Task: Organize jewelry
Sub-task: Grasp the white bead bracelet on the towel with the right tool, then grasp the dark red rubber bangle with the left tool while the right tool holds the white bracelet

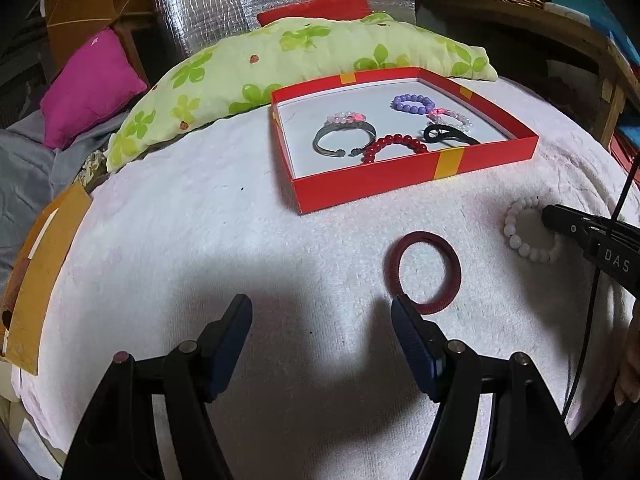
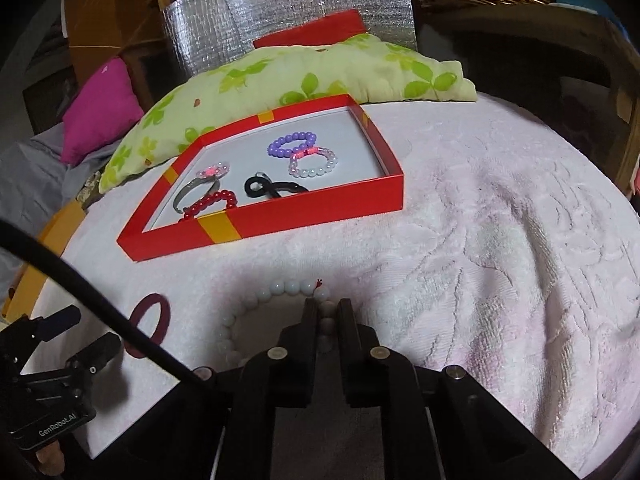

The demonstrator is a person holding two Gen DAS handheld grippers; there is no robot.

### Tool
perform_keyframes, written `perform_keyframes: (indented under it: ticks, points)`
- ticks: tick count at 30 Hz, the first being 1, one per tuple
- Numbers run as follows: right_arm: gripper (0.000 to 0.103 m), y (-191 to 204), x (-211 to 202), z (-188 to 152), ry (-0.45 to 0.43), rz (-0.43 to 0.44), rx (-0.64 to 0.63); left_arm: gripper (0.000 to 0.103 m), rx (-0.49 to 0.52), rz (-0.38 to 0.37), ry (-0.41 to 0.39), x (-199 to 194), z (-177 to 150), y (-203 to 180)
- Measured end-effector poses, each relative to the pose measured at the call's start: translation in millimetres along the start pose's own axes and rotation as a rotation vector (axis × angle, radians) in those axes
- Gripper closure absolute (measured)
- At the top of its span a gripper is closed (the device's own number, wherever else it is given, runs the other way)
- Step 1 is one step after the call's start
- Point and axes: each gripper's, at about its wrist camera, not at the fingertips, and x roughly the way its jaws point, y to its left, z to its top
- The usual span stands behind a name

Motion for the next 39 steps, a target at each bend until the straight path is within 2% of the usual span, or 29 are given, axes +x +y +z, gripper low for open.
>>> perform_keyframes:
  ticks: [6,27,33,39]
  points:
    - [0.091,-6.7,3.2,0.4,0.015,0.032,0.050,0.030,0.007,0.003,-0.003,0.1,-0.3,-1.0]
    - [0.091,-7.1,7.5,1.1,0.022,0.046,0.047,0.030,0.030,0.016,0.009,6.2,-0.5,-8.5]
    - [0.090,-12.2,8.4,1.3,0.023,0.072,0.074,0.030,0.029,0.005,0.007,7.8,0.3,-11.3]
    - [0.090,-12.7,7.7,1.0,0.022,0.080,0.080,0.030,0.011,-0.042,-0.004,5.0,2.3,-12.6]
